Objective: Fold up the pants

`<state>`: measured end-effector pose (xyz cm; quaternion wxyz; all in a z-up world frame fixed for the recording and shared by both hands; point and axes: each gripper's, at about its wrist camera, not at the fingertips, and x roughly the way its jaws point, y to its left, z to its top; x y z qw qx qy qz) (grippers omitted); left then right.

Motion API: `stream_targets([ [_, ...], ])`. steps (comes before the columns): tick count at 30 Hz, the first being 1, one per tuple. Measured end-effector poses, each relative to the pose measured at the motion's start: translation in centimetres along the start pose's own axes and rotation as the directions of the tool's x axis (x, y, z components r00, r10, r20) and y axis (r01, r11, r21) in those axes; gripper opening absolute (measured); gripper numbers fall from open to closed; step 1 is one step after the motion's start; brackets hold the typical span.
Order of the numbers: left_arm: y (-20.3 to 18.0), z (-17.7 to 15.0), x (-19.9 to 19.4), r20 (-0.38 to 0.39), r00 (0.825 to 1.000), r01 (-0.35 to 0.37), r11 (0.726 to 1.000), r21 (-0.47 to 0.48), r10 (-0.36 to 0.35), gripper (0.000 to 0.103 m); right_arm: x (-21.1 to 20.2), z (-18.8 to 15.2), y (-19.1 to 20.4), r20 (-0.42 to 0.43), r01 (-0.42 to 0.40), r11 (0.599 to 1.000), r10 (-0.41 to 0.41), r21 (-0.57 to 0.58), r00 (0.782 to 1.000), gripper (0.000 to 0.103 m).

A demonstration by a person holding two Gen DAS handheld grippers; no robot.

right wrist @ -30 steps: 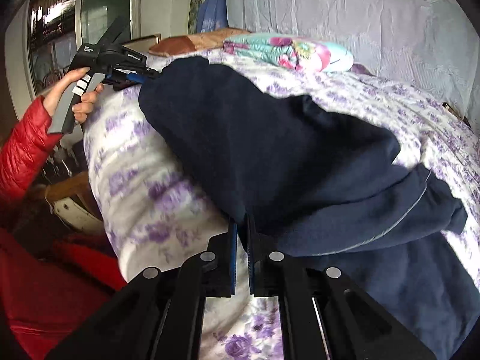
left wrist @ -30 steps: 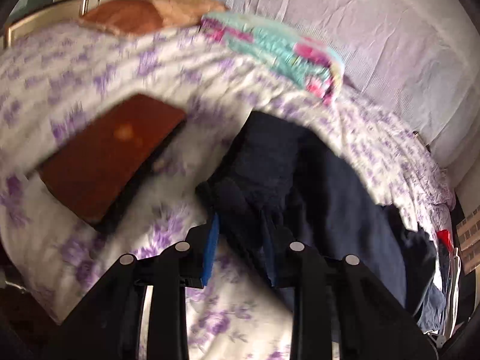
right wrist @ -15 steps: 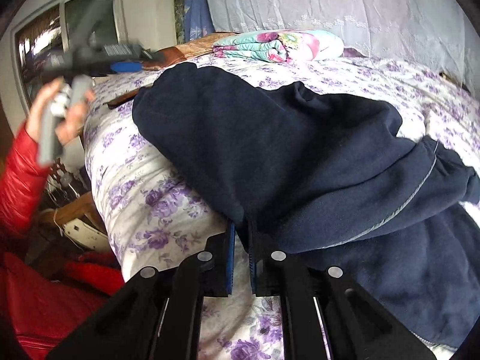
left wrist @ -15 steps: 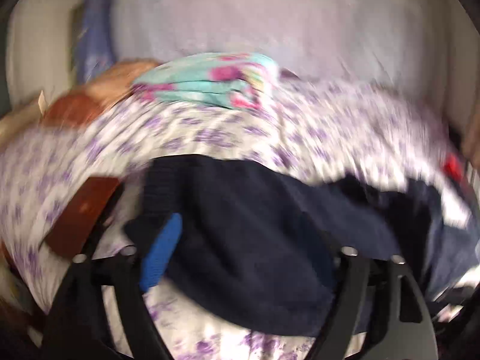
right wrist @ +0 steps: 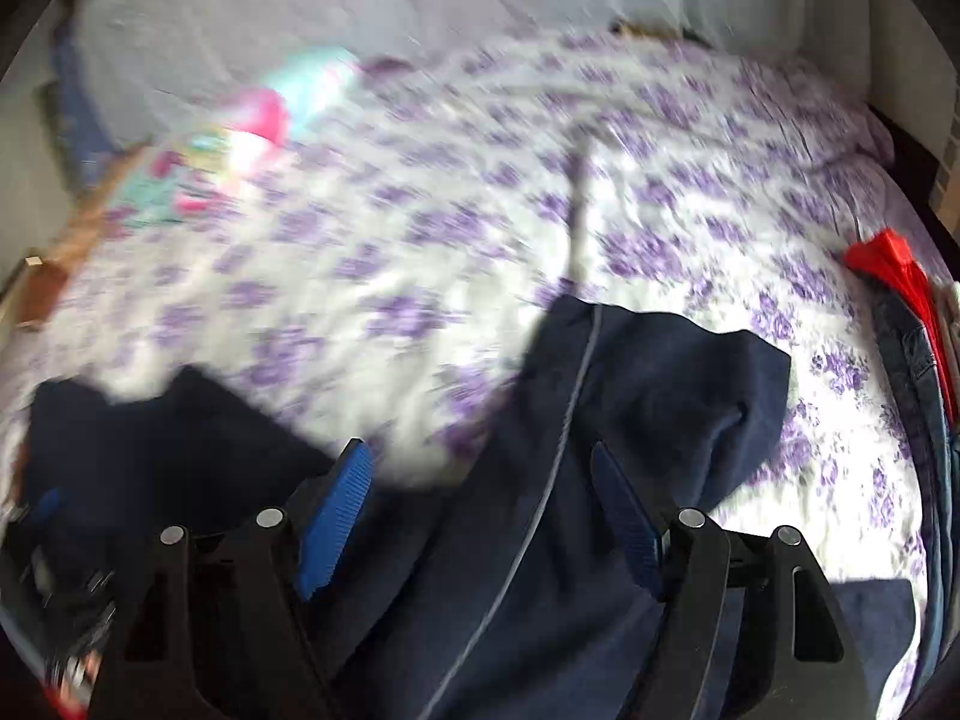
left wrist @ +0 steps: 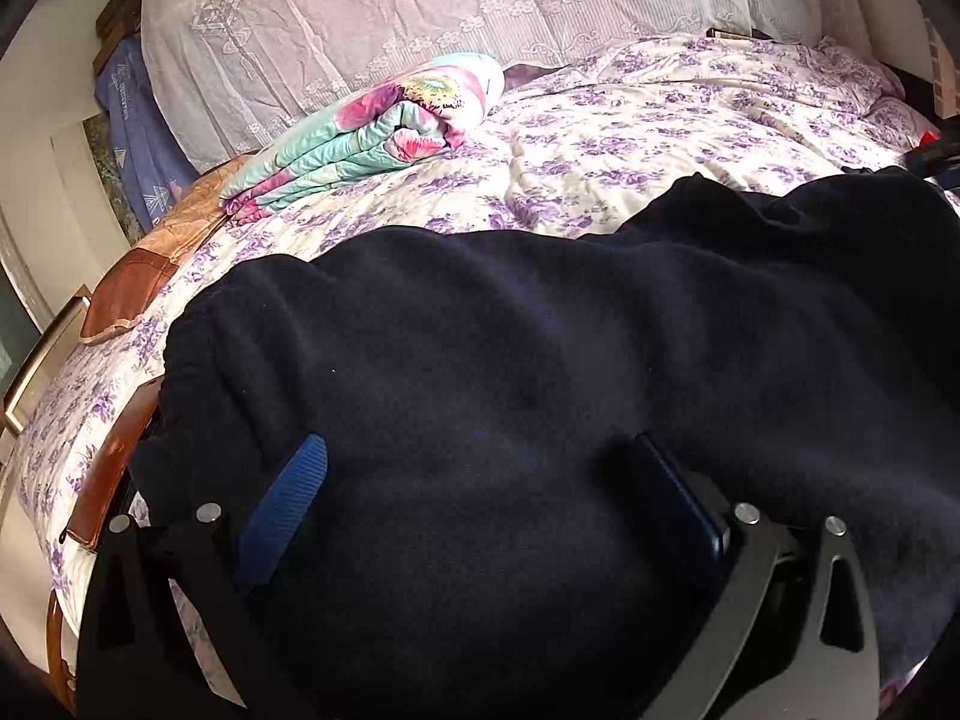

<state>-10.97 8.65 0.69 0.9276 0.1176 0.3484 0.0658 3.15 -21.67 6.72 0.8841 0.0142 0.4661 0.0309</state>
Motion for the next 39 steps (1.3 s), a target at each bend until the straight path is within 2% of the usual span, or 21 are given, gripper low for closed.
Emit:
stream_targets([
  [3, 0.1, -0.1, -0.3, 0.006, 1.0, 0.012, 1.0, -0.002, -0.012, 0.099, 3.7, 0.7, -0.1, -0.059, 0.101, 0.995, -0.101, 0.012, 0.993, 0.076],
  [5, 0.0, -0.1, -0.4, 0.008, 1.0, 0.015, 1.0, -0.002, -0.015, 0.099, 5.1, 0.1, -0.8, -0.086, 0.115, 0.993, -0.113, 0.011, 0.99, 0.071],
  [8, 0.0, -0.2, -0.4, 0.009, 1.0, 0.015, 1.0, -0.003, -0.015, 0.098, 4.4, -0.7, -2.2, -0.056, 0.078, 0.997, -0.076, 0.027, 0.996, 0.035],
  [9, 0.0, -0.2, -0.5, 0.01, 1.0, 0.015, 1.0, -0.003, -0.015, 0.098, 3.9, -0.8, -3.0, -0.053, 0.048, 0.998, -0.045, 0.041, 0.998, 0.01],
  [11, 0.0, -0.1, -0.5, 0.01, 1.0, 0.015, 1.0, -0.003, -0.015, 0.098, 2.4, -1.1, -4.6, -0.019, -0.016, 0.997, 0.018, 0.081, 1.0, 0.005],
  [12, 0.0, -0.1, -0.5, 0.01, 1.0, 0.015, 1.0, -0.003, -0.015, 0.098, 1.2, -1.5, -5.3, 0.014, -0.026, 0.996, 0.024, 0.089, 1.0, 0.004],
  [14, 0.0, -0.2, -0.5, 0.009, 1.0, 0.016, 1.0, -0.003, -0.016, 0.098, -1.6, -2.3, -7.2, 0.084, -0.065, 0.99, 0.054, 0.122, 0.995, 0.004],
  [16, -0.1, -0.2, -0.5, 0.009, 1.0, 0.017, 1.0, -0.002, -0.017, 0.098, -5.1, -4.2, -9.6, 0.164, -0.134, 0.975, 0.104, 0.18, 0.981, 0.004],
  [19, -0.1, -0.2, -0.6, 0.012, 1.0, 0.021, 1.0, -0.002, -0.021, 0.098, -11.7, -10.1, -14.9, 0.302, -0.23, 0.931, 0.141, 0.284, 0.943, 0.004],
  [20, -0.1, -0.2, -0.6, 0.012, 1.0, 0.021, 1.0, -0.002, -0.021, 0.098, -12.8, -11.9, -16.7, 0.323, -0.243, 0.914, 0.135, 0.323, 0.937, 0.004],
  [21, -0.1, -0.2, -0.6, 0.012, 1.0, 0.02, 1.0, -0.002, -0.02, 0.098, -13.7, -14.3, -18.5, 0.334, -0.251, 0.895, 0.124, 0.369, 0.934, 0.003],
  [24, -0.1, -0.2, -0.6, 0.011, 1.0, 0.019, 1.0, -0.002, -0.019, 0.098, -13.9, -20.7, -22.6, 0.274, -0.198, 0.844, 0.063, 0.499, 0.96, 0.003],
  [25, -0.2, -0.1, -0.6, 0.009, 1.0, 0.016, 1.0, -0.001, -0.016, 0.098, -13.4, -22.1, -23.5, 0.249, -0.198, 0.828, 0.073, 0.524, 0.966, 0.007],
  [26, -0.2, -0.1, -0.6, 0.007, 1.0, 0.013, 1.0, 0.002, -0.013, 0.098, -13.0, -23.3, -24.5, 0.234, -0.21, 0.795, 0.089, 0.569, 0.968, 0.006],
  [28, -0.2, -0.1, -0.5, 0.004, 1.0, 0.011, 1.0, 0.006, -0.011, 0.099, -12.7, -24.4, -25.4, 0.268, -0.28, 0.732, 0.137, 0.621, 0.953, 0.007],
  [29, -0.2, -0.1, -0.5, 0.003, 1.0, 0.011, 1.0, 0.005, -0.011, 0.099, -12.8, -24.3, -25.5, 0.289, -0.308, 0.721, 0.154, 0.621, 0.945, 0.007],
  [32, -0.2, -0.1, -0.5, 0.003, 1.0, 0.009, 1.0, 0.005, -0.009, 0.099, -13.1, -22.5, -24.0, 0.31, -0.323, 0.76, 0.168, 0.563, 0.936, 0.011],
  [34, -0.2, -0.1, -0.5, 0.002, 1.0, 0.007, 1.0, 0.006, -0.007, 0.099, -12.2, -21.6, -23.3, 0.284, -0.343, 0.759, 0.215, 0.554, 0.935, 0.043],
  [37, -0.1, 0.0, -0.5, 0.003, 1.0, 0.008, 1.0, 0.006, -0.008, 0.099, -10.5, -21.3, -23.0, 0.243, -0.322, 0.75, 0.219, 0.577, 0.945, 0.043],
  [39, -0.2, -0.1, -0.5, 0.002, 1.0, 0.008, 1.0, 0.006, -0.008, 0.099, -9.5, -21.0, -23.3, 0.256, -0.349, 0.722, 0.241, 0.598, 0.936, 0.043],
])
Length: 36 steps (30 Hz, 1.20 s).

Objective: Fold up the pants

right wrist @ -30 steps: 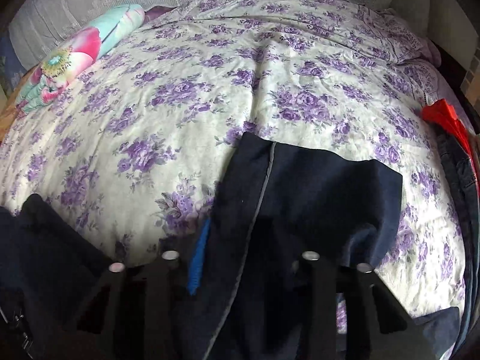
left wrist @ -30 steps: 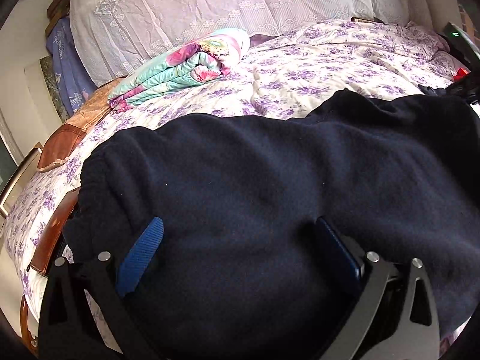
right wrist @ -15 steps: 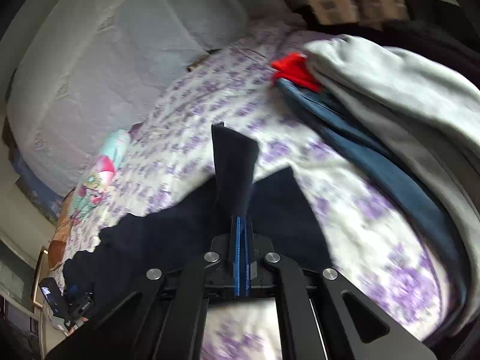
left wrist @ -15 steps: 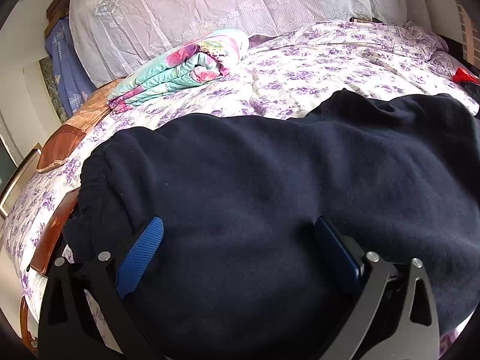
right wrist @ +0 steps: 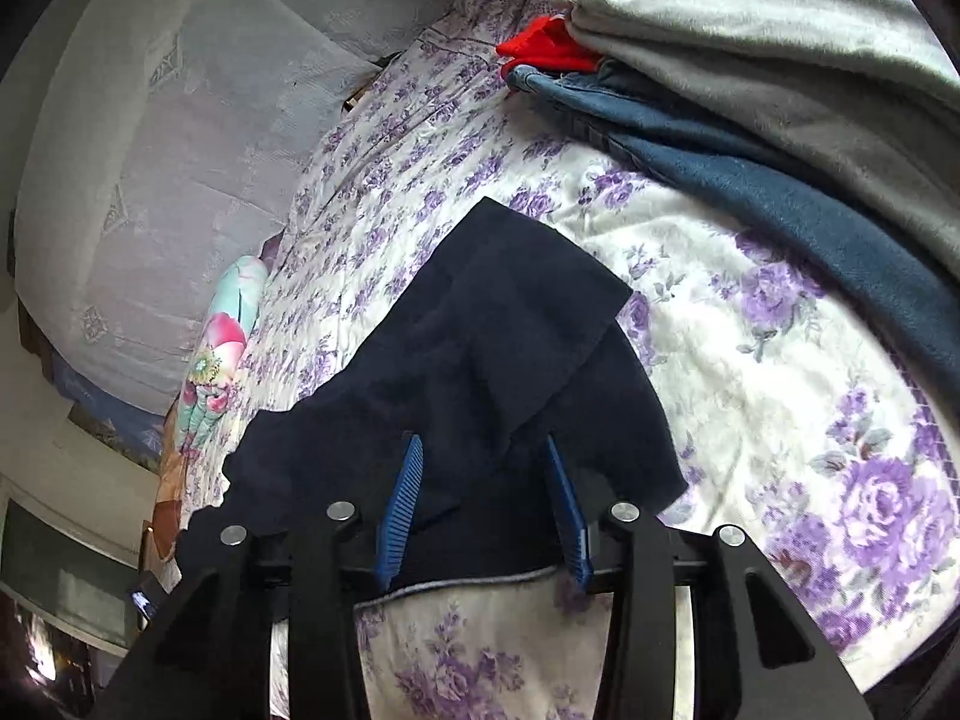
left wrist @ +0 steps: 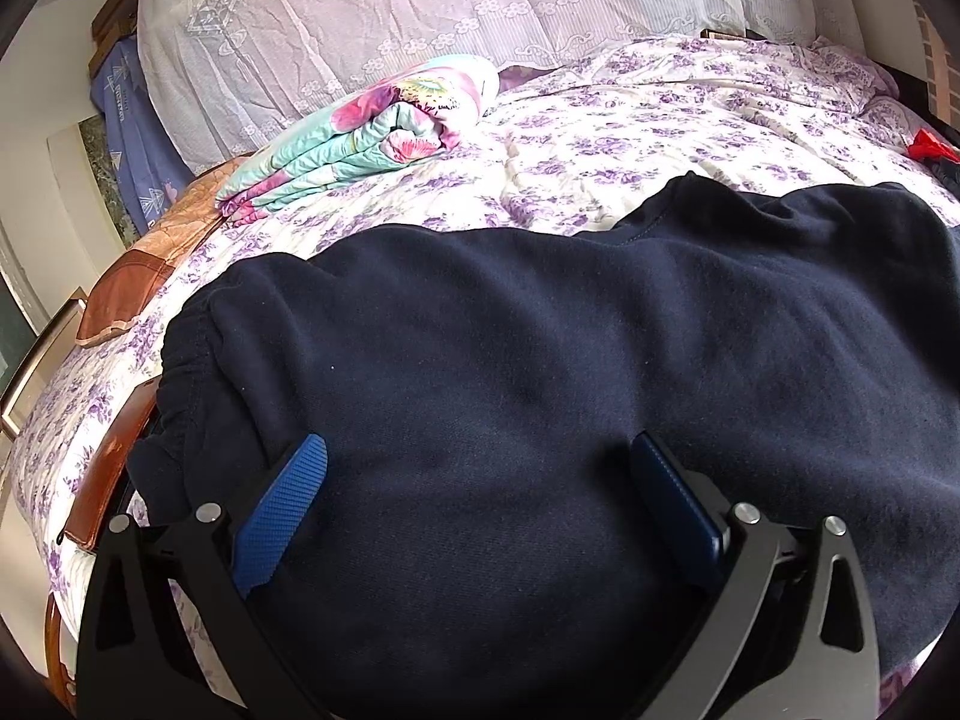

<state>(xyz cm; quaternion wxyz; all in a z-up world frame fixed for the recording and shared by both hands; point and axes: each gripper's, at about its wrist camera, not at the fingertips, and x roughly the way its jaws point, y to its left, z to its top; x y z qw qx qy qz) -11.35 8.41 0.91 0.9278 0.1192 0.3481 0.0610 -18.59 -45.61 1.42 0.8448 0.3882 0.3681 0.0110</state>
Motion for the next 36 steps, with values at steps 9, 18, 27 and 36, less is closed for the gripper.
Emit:
stream_targets([
  [9, 1.6, 0.0, 0.0, 0.007, 0.999, 0.041, 0.996, -0.076, -0.04, 0.099, -3.7, 0.9, 1.7, 0.12, -0.098, 0.993, 0.105, -0.067, 0.987, 0.009],
  [18, 1.4, 0.0, 0.2, -0.003, 0.999, 0.033, 0.997, -0.065, -0.033, 0.099, -5.0, -3.1, -3.6, -0.001, 0.006, 0.999, -0.006, 0.033, 1.0, 0.036],
  [27, 1.1, 0.0, 0.3, -0.01, 1.0, 0.012, 0.998, -0.055, -0.013, 0.099, -1.7, -1.7, -3.3, 0.009, -0.05, 0.996, 0.049, 0.068, 0.999, 0.069],
  [36, 1.1, -0.1, 0.1, -0.009, 1.0, 0.009, 0.998, -0.062, -0.01, 0.099, -4.7, 0.9, 2.8, 0.194, -0.046, 0.964, 0.099, -0.261, 0.976, 0.016],
])
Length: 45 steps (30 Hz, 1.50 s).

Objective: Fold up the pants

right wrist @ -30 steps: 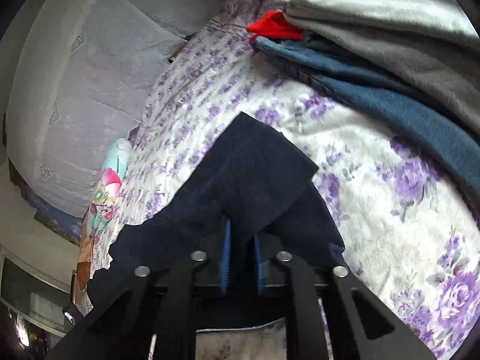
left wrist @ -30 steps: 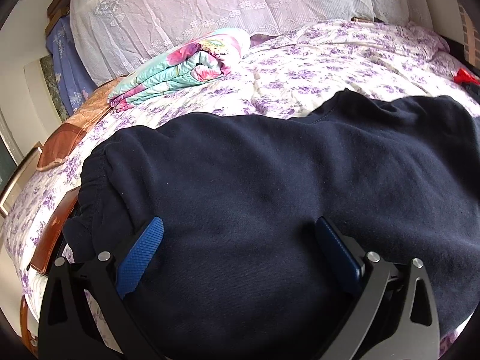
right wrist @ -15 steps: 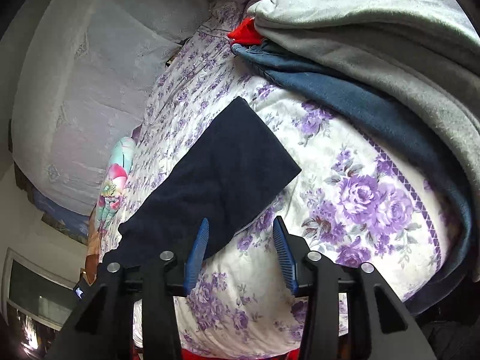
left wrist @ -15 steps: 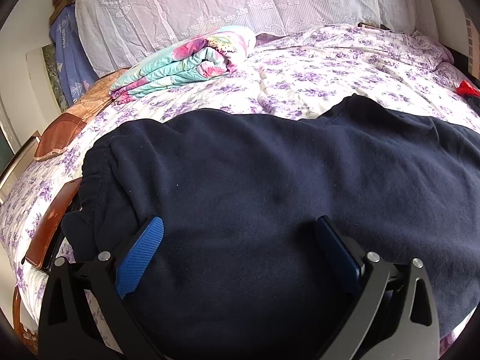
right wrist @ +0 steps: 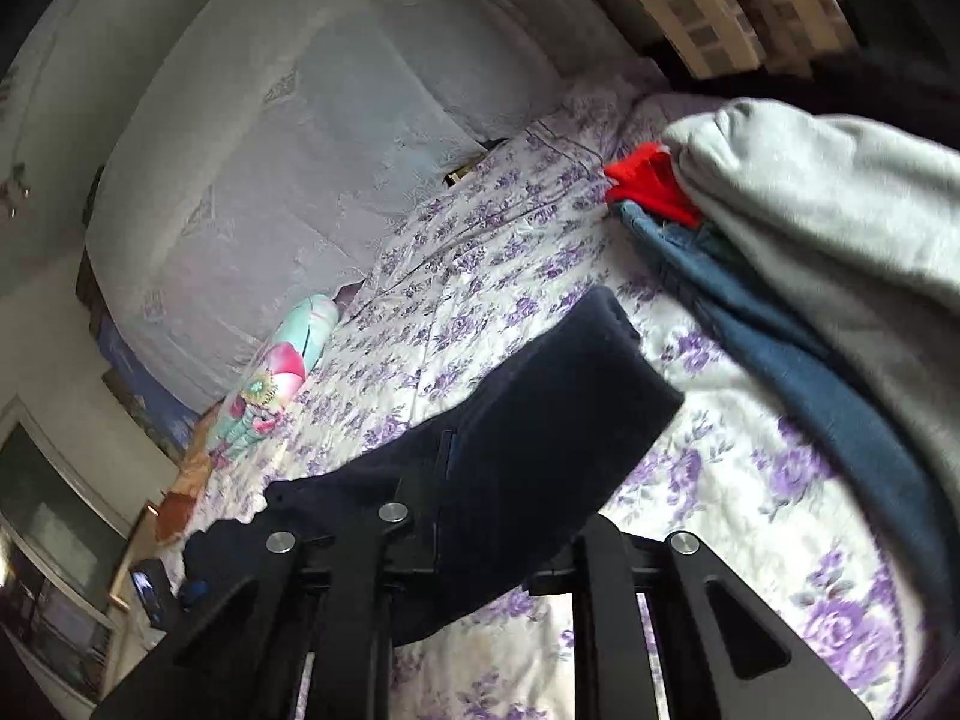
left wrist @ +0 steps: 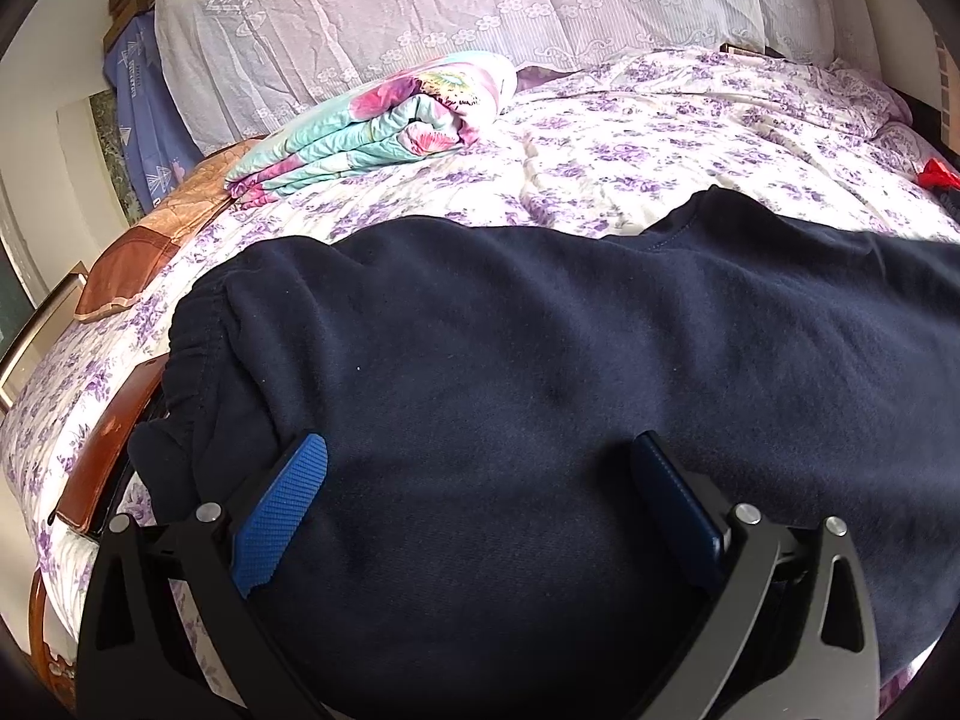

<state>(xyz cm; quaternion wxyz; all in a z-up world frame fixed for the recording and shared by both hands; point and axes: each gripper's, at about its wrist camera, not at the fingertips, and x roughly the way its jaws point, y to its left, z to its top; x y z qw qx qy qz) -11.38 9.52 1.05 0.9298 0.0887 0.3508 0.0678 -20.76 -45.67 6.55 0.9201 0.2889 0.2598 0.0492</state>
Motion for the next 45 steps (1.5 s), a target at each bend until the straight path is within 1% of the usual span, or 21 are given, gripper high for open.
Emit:
stream_targets([
  [3, -0.2, 0.0, 0.0, -0.004, 1.0, -0.009, 1.0, 0.01, 0.009, 0.099, 2.9, -2.4, -3.9, -0.169, 0.148, 0.989, -0.143, 0.017, 0.975, 0.026],
  [4, -0.3, 0.0, 0.0, -0.006, 1.0, -0.011, 1.0, 0.018, 0.011, 0.099, 3.2, -3.3, -5.3, -0.191, 0.138, 0.989, -0.125, 0.059, 0.974, 0.026],
  [5, -0.3, 0.0, 0.0, -0.007, 1.0, -0.01, 1.0, 0.022, 0.01, 0.099, 2.3, -3.5, -5.9, -0.154, 0.098, 0.991, -0.084, 0.09, 0.985, 0.029],
  [7, -0.1, 0.1, -0.2, -0.01, 1.0, 0.001, 1.0, 0.025, -0.001, 0.099, -0.7, -2.7, -5.6, -0.074, 0.186, 0.978, -0.179, 0.098, 0.981, 0.043],
  [10, 0.2, 0.3, -1.2, 0.028, 0.999, -0.023, 0.999, 0.046, 0.022, 0.099, -5.0, -0.4, -4.8, 0.122, 0.353, 0.931, -0.363, 0.097, 0.924, 0.05],
  [11, 0.5, 0.3, -1.6, 0.06, 0.996, -0.07, 0.996, 0.055, 0.067, 0.099, -5.5, 0.6, -3.8, 0.153, 0.346, 0.936, -0.351, 0.06, 0.924, 0.049],
  [14, 2.2, 1.2, -2.5, 0.136, 0.973, -0.191, 0.981, 0.04, 0.184, 0.099, -2.9, 2.3, 2.2, 0.134, 0.213, 0.968, -0.195, -0.136, 0.972, 0.044],
  [17, 5.4, 1.6, -1.3, 0.09, 0.979, -0.177, 0.982, -0.061, 0.182, 0.099, 4.6, 1.1, 11.3, -0.02, 0.007, 0.932, -0.015, -0.363, 1.0, 0.043],
  [18, 6.2, 1.5, -0.7, 0.064, 0.984, -0.16, 0.983, -0.094, 0.167, 0.099, 7.1, 0.4, 13.9, -0.077, -0.055, 0.913, 0.026, -0.404, 0.997, 0.043],
  [19, 8.1, 1.3, 0.8, -0.026, 0.997, -0.077, 0.981, -0.176, 0.073, 0.099, 9.6, -0.7, 16.5, -0.141, -0.121, 0.891, 0.064, -0.438, 0.988, 0.043],
  [21, 10.3, 1.3, 0.9, -0.008, 1.0, 0.011, 0.962, -0.274, -0.014, 0.099, 14.9, -3.2, 21.7, -0.271, -0.235, 0.834, 0.108, -0.499, 0.957, 0.043],
  [25, 11.2, 0.8, 1.0, 0.008, 1.0, 0.029, 0.943, -0.331, -0.028, 0.099, 23.7, -7.7, 30.0, -0.419, -0.323, 0.735, 0.059, -0.596, 0.906, 0.043],
  [29, 10.1, 1.1, 1.3, -0.006, 1.0, -0.009, 0.956, -0.292, 0.008, 0.099, 29.4, -9.7, 33.7, -0.442, -0.287, 0.708, -0.04, -0.645, 0.896, 0.041],
  [30, 10.1, 1.2, 1.4, -0.007, 1.0, -0.012, 0.957, -0.29, 0.01, 0.099, 30.7, -9.7, 33.6, -0.454, -0.281, 0.709, -0.062, -0.647, 0.889, 0.019],
  [31, 10.2, 1.3, 1.6, -0.009, 1.0, -0.015, 0.957, -0.289, 0.013, 0.099, 31.6, -9.9, 33.4, -0.474, -0.287, 0.71, -0.075, -0.643, 0.877, 0.005],
  [32, 10.2, 1.3, 1.5, -0.012, 1.0, -0.021, 0.958, -0.287, 0.018, 0.099, 31.8, -10.1, 33.4, -0.484, -0.296, 0.714, -0.069, -0.634, 0.872, 0.004],
  [35, 10.2, 1.7, 1.6, -0.014, 0.999, -0.039, 0.958, -0.282, 0.037, 0.099, 31.6, -9.4, 33.8, -0.419, -0.272, 0.679, -0.058, -0.682, 0.906, 0.003],
  [38, 10.9, 2.4, 2.8, -0.063, 0.997, -0.069, 0.947, -0.315, 0.052, 0.099, 34.1, -8.2, 32.9, -0.401, -0.217, 0.716, -0.095, -0.663, 0.911, 0.003],
  [40, 11.4, 2.6, 3.7, -0.101, 0.994, -0.074, 0.938, -0.339, 0.042, 0.099, 36.5, -8.9, 31.0, -0.367, -0.115, 0.713, -0.21, -0.692, 0.906, 0.001],
  [42, 11.6, 2.8, 4.3, -0.124, 0.992, -0.077, 0.938, -0.339, 0.037, 0.099, 36.9, -7.6, 29.8, -0.41, -0.133, 0.774, -0.173, -0.618, 0.896, 0.0],
  [45, 11.4, 2.6, 4.2, -0.124, 0.991, -0.087, 0.941, -0.328, 0.048, 0.099, 35.6, -5.7, 28.5, -0.401, -0.125, 0.828, -0.128, -0.547, 0.907, 0.0],
])
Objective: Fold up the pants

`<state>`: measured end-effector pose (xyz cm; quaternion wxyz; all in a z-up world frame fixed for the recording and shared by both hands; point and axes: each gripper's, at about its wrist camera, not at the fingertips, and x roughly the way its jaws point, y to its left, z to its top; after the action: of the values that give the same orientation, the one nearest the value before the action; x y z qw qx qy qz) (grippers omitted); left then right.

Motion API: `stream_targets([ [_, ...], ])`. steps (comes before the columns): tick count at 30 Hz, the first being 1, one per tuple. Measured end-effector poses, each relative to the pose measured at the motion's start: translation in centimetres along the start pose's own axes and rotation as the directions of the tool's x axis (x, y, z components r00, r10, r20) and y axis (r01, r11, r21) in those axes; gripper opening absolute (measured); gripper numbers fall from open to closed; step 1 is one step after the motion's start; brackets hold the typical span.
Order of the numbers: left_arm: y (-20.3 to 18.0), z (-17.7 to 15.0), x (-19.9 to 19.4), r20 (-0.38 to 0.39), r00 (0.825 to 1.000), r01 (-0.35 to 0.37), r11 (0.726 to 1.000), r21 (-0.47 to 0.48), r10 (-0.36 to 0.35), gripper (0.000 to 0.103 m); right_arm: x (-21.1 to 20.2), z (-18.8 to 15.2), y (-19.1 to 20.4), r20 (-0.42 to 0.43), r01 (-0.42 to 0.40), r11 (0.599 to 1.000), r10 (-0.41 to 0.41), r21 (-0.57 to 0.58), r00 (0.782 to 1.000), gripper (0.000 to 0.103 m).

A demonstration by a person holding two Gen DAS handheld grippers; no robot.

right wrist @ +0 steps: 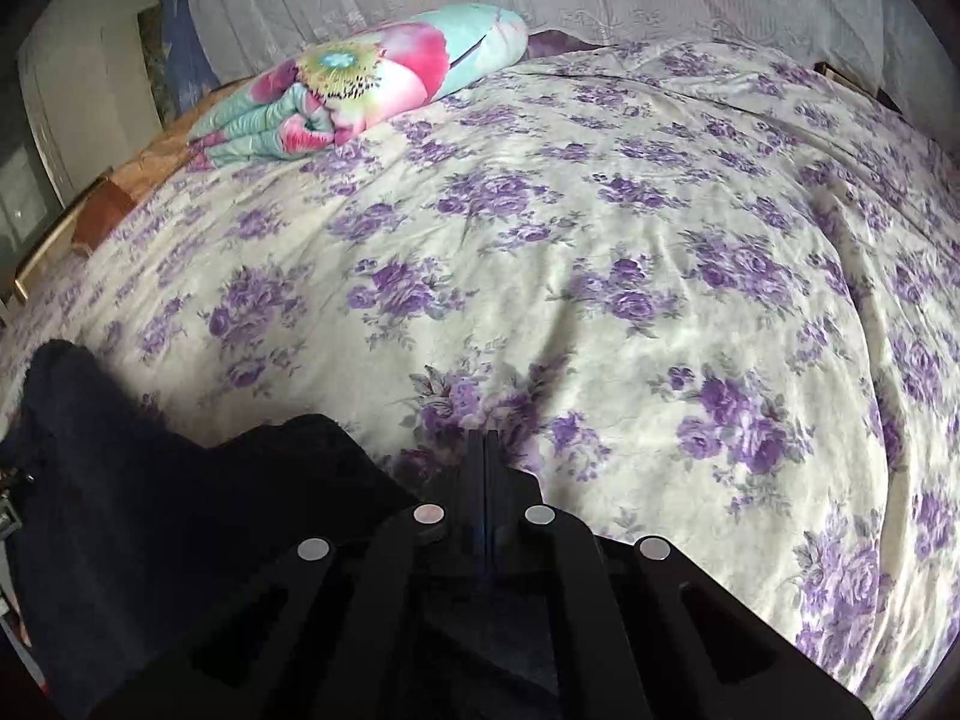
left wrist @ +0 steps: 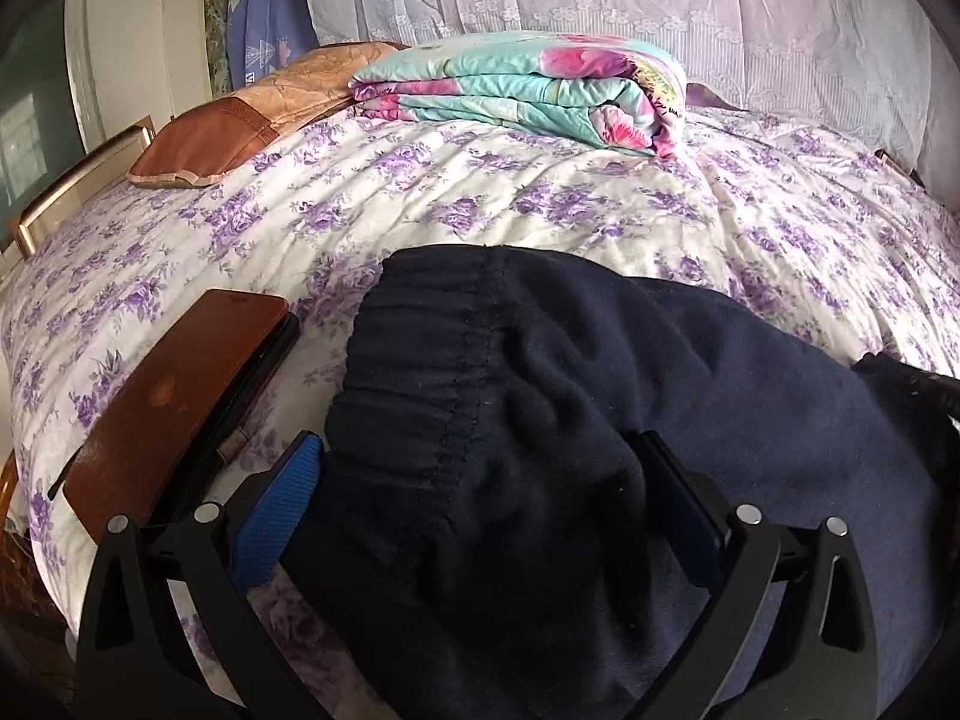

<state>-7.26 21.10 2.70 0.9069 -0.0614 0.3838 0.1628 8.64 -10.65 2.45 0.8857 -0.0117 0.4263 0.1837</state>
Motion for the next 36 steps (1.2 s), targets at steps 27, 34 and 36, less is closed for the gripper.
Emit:
stream_targets([
  [27, -7.1, -1.2, -1.3, 0.11, 0.988, -0.135, 0.96, 0.244, 0.112, 0.099, -13.0, -9.9, -3.3, 0.078, -0.104, 0.991, 0.098, 0.081, 0.992, 0.079],
  [34, -7.3, -1.6, -1.5, 0.109, 0.987, -0.145, 0.955, 0.26, 0.12, 0.099, -9.5, -7.6, -8.6, 0.099, -0.014, 0.962, -0.014, 0.273, 0.995, 0.072],
  [36, -7.1, -1.7, -1.6, 0.104, 0.989, -0.132, 0.957, 0.256, 0.109, 0.099, -11.8, -8.9, -9.9, 0.144, -0.046, 0.933, -0.006, 0.356, 0.99, 0.073],
])
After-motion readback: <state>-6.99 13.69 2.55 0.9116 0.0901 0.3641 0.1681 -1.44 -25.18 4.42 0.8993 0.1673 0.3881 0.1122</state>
